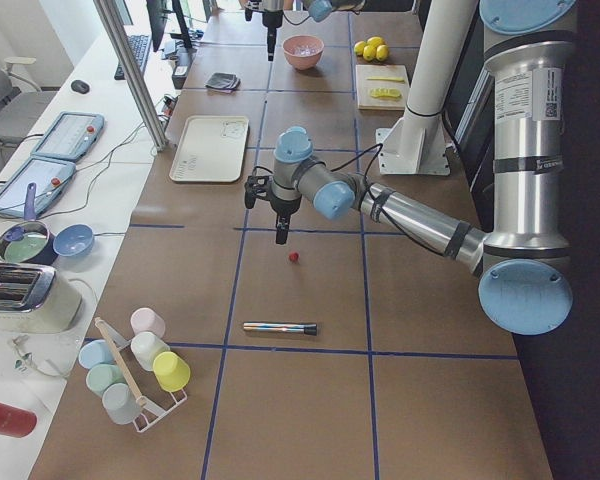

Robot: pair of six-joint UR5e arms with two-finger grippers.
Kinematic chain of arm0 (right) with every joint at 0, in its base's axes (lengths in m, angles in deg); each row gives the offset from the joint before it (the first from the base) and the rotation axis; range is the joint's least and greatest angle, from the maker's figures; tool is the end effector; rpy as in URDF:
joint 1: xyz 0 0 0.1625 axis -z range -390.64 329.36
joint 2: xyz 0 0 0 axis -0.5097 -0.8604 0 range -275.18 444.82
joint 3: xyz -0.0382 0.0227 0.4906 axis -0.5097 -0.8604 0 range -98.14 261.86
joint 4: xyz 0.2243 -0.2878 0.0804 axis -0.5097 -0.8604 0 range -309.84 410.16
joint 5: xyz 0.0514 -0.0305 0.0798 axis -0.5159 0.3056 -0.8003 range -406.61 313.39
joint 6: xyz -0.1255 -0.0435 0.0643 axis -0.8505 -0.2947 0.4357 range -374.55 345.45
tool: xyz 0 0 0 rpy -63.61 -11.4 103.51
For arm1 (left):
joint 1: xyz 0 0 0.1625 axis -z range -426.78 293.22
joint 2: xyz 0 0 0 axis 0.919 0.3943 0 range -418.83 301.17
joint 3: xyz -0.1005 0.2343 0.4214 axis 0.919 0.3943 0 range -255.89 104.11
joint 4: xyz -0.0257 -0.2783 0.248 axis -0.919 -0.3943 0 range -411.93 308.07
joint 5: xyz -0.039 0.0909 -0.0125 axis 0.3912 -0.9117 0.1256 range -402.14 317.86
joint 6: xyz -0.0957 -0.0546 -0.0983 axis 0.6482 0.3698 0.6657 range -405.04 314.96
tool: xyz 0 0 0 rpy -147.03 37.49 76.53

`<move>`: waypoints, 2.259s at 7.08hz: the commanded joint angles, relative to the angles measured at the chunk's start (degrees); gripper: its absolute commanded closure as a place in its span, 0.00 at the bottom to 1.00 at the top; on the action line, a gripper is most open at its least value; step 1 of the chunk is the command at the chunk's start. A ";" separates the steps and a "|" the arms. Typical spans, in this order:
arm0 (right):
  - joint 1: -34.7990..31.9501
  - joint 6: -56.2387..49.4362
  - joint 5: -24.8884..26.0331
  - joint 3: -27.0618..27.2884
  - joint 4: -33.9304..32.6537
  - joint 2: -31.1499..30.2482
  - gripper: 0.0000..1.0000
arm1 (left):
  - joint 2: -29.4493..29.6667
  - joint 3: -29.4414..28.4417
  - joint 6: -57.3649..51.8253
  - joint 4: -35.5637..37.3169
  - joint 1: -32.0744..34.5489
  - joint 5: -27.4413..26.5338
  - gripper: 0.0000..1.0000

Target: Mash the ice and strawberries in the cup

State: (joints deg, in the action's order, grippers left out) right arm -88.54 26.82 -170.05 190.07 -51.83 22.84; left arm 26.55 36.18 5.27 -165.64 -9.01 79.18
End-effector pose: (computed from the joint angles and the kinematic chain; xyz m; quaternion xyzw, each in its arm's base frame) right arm -0.2879 -0.5567 0.3910 0.0614 -0.3890 -0.0105 0.9191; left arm 0.1929 -0.4119 0.5781 0.0876 0.4132 -0.0480 0.9051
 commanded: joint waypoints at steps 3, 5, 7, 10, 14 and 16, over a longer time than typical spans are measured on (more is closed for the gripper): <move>-16.00 -22.80 -7.14 -0.11 0.39 -13.58 0.01 | 0.23 -11.52 11.20 -17.69 -11.68 -11.17 0.01; -19.52 -26.25 -10.14 -0.20 0.39 -16.93 0.01 | -0.03 -11.61 12.09 -17.60 -14.43 -12.78 0.01; -20.33 -26.17 -11.29 -0.20 0.39 -17.91 0.01 | -0.12 -12.05 12.09 -17.43 -15.58 -12.87 0.02; -20.33 -25.91 -11.29 -0.28 0.39 -17.91 0.01 | 0.23 -12.93 12.01 -17.34 -15.58 -12.78 0.05; -20.68 -25.91 -11.29 -0.28 0.39 -18.00 0.01 | 0.32 -12.84 12.09 -17.34 -15.58 -12.69 0.26; -21.03 -25.99 -11.29 -0.29 0.39 -17.91 0.01 | 0.32 -12.84 12.09 -17.43 -15.67 -12.69 0.57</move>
State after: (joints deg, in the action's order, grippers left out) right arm -109.35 0.86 -181.34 189.80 -51.44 4.87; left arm 26.86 23.33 17.36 -182.99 -24.62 66.49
